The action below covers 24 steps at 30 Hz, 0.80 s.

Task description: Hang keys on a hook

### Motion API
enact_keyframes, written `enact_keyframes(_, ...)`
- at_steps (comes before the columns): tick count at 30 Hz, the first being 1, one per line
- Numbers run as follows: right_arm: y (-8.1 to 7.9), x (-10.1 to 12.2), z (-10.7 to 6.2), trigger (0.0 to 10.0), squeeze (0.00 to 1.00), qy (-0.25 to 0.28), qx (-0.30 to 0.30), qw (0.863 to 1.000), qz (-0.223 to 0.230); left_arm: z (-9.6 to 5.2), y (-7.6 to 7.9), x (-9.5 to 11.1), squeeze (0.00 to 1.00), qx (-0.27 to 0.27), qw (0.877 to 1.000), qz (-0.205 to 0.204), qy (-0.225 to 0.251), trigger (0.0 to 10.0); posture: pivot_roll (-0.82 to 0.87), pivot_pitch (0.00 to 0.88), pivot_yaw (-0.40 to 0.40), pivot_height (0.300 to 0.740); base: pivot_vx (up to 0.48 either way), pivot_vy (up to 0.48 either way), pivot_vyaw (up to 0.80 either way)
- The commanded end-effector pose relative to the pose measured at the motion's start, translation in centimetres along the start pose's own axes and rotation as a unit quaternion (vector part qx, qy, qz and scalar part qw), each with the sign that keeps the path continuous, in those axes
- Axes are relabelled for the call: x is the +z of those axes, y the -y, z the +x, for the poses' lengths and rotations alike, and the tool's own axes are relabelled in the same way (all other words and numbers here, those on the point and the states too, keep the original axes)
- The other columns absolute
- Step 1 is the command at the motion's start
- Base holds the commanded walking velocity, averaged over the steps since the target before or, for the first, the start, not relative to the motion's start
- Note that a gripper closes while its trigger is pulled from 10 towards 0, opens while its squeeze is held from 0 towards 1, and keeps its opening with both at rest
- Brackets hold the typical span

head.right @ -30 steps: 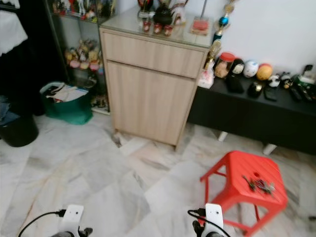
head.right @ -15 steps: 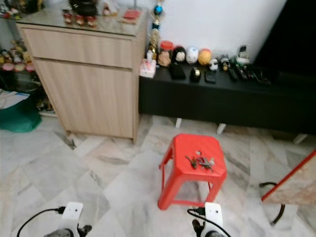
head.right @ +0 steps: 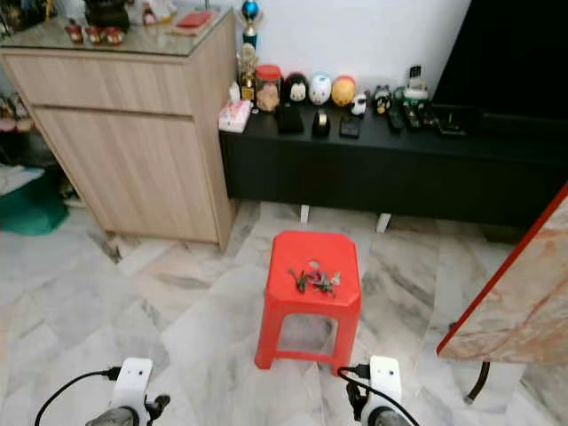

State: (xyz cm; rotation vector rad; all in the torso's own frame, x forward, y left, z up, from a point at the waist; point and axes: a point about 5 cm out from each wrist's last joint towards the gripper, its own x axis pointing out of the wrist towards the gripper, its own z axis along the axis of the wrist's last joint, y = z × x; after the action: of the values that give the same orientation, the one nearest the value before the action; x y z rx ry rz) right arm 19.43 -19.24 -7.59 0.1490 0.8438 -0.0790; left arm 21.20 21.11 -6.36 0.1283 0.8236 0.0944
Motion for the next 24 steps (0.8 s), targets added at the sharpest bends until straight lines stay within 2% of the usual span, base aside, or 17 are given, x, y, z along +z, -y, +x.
enact_keyframes(1, -0.4, 0.7, 0.1, 10.0, 0.0, 0.026, 0.004, 1.0, 0.016, -0.1, -0.5, 0.1, 0.0, 0.018, 1.0, -0.01, 0.017, 10.0, 0.03, 0.0, -0.051, 0.74, 0.0, 0.0, 0.0)
enact_keyframes(9, -0.8, 2.1, 0.3, 10.0, 0.0, 0.069, 0.018, 0.997, 0.03, 0.0, -0.6, 1.5, 0.0, 0.027, 0.997, -0.025, 0.063, 10.0, 0.05, 0.0, -0.054, 0.74, 0.0, 0.0, 0.0)
enact_keyframes(10, -2.3, 5.9, 0.9, 10.0, 0.0, 0.122, 0.032, 0.992, 0.021, 0.0, -0.6, 1.8, 0.0, 0.025, 0.997, -0.032, 0.069, 10.0, 0.06, 0.0, -0.058, 0.74, 0.0, 0.0, 0.0)
enact_keyframes(12, -3.1, 8.1, 1.0, 10.0, 0.0, 0.157, 0.035, 0.987, 0.008, 0.1, -0.6, 2.2, 0.0, 0.025, 0.996, -0.039, 0.081, 10.0, 0.06, 0.0, -0.059, 0.74, 0.0, 0.0, 0.0)
enact_keyframes(15, -3.0, 8.6, 1.0, 10.0, 0.0, 0.168, 0.029, 0.985, 0.001, 0.1, -0.6, 2.7, 0.0, 0.023, 0.994, -0.048, 0.099, 10.0, 0.05, 0.0, -0.058, 0.74, 0.0, 0.0, 0.0)
enact_keyframes(17, -2.4, 9.1, 0.8, 10.0, 0.0, 0.186, 0.02, 0.982, -0.005, 0.0, -0.5, 3.4, 0.0, 0.025, 0.989, -0.069, 0.128, 10.0, 0.04, 0.0, -0.069, 0.74, 0.0, 0.0, 0.0)
enact_keyframes(19, -2.2, 9.3, 0.7, 10.0, 0.0, 0.196, 0.019, 0.98, -0.005, -0.1, -0.5, 3.5, 0.0, 0.026, 0.987, -0.079, 0.135, 10.0, 0.04, 0.0, -0.071, 0.74, 0.0, 0.0, 0.0)
enact_keyframes(21, -1.7, 9.9, 0.5, 10.0, 0.0, 0.221, 0.023, 0.975, -0.001, -0.8, -1.6, 7.3, 0.0, 0.033, 0.964, -0.084, 0.251, 10.0, 0.04, 0.0, -0.08, 0.74, 0.0, 0.0, 0.0)
enact_keyframes(22, -1.6, 10.2, 0.4, 10.0, 0.0, 0.229, 0.025, 0.973, -0.001, -1.2, -1.9, 8.6, 0.0, 0.034, 0.953, -0.084, 0.29, 10.0, 0.04, 0.0, -0.084, 0.74, 0.0, 0.0, 0.0)
enact_keyframes(23, -1.6, 10.2, 0.4, 10.0, 0.0, 0.229, 0.025, 0.973, -0.001, -1.2, -1.9, 8.6, 0.0, 0.034, 0.953, -0.084, 0.29, 10.0, 0.04, 0.0, -0.084, 0.74, 0.0, 0.0, 0.0)
enact_keyframes(24, -1.4, 10.4, 0.3, 10.0, 0.0, 0.239, 0.028, 0.971, 0.003, -1.8, -2.0, 9.8, 0.0, 0.03, 0.94, -0.073, 0.331, 10.0, 0.04, 0.0, -0.086, 0.74, 0.0, 0.0, 0.0)
